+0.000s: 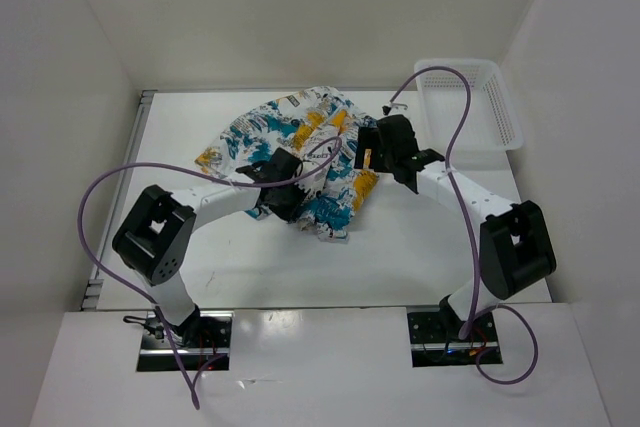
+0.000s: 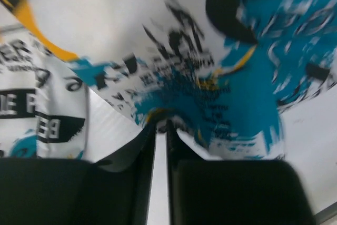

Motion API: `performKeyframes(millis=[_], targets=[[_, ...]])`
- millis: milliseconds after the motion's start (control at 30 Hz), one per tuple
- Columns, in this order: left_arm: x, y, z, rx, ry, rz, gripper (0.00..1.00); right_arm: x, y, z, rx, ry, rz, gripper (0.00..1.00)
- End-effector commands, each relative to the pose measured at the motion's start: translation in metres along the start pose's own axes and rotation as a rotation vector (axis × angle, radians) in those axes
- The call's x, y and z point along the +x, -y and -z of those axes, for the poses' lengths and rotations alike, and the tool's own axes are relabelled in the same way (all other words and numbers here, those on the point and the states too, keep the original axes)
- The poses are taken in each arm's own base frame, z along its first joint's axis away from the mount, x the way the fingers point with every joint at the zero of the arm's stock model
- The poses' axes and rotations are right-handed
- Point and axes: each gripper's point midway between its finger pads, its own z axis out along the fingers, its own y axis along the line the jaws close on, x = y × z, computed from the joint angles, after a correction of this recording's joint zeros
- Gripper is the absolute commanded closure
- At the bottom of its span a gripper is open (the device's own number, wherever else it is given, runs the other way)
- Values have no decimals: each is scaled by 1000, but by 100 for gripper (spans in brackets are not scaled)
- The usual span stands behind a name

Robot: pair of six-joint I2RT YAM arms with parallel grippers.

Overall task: Fold and stack the shorts
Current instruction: Flatten the shorts out

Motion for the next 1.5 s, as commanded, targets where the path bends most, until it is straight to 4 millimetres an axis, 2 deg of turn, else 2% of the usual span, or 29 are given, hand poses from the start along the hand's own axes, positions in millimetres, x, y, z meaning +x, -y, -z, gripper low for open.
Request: performKeyframes(millis=[0,33,67,133,167,200,267,367,433,567,633,667,733,800,867,900,933,1000,1033,1067,1100,1133,1200,1233,1267,1367,1400,1467], targets=[[19,11,-7,63,-46,3,80,-6,-7,-4,-14,44,-43,4],[19,6,-7,33,-48,3,71,-3,-6,-5,-13,41,-51,4],[11,4,-4,19,-27,-1,66,-3,-6,-5,-13,41,-51,4],[-1,-11,3,-24,8,16,62,-2,-5,-3,-13,41,-51,4],[-12,-18,12,-52,26,21,58,1,-4,-3,-9,31,-49,4],[-21,-20,20,-64,47,19,49,1,-4,-3,-9,31,-49,4],[-34,-25,36,-102,60,18,38,7,-1,-3,-2,15,-45,4],[-37,1,54,-79,88,-38,30,9,1,1,-2,16,-45,4],[-28,13,53,-41,69,-54,6,9,1,1,-2,16,-45,4],[-19,26,44,24,39,-60,0,9,1,1,-2,16,-45,4],[-22,30,40,48,50,-62,0,14,3,3,1,9,-44,4],[-25,32,39,57,51,-62,0,17,-2,4,-16,3,-49,4],[-29,28,27,45,62,-63,0,23,1,5,-12,-6,-46,4],[-32,15,17,-25,77,-63,0,23,1,9,-15,0,-57,4],[-29,8,10,-62,69,-61,10,25,3,11,-14,-1,-57,4],[-32,8,9,-62,80,-62,18,29,4,10,-10,-11,-64,4],[-32,8,9,-62,80,-62,31,30,5,11,-13,-4,-65,5],[-32,15,9,-21,82,-63,42,31,5,10,-15,0,-66,5],[-30,17,6,-8,73,-63,62,35,6,7,-9,-12,-64,5],[-28,17,4,-8,73,-63,73,39,5,5,-13,-24,-62,5],[-30,17,4,-9,82,-64,84,34,3,5,-18,-15,-64,5],[-34,15,4,-23,95,-64,99,35,3,2,-15,-21,-62,5],[-33,3,5,-62,94,-50,100,38,3,-1,-10,-31,-60,5],[-25,-4,4,-86,72,-40,100,34,2,0,-14,-23,-62,5],[-27,-21,10,-131,83,-14,100,34,0,0,-22,-27,-62,5],[-7,-75,26,-290,65,74,100,34,0,0,-22,-27,-62,5],[8,-117,37,-375,59,163,100,35,-1,0,-30,-31,-62,5],[10,-165,56,-478,111,256,100,36,-7,-1,-46,-39,-56,5]])
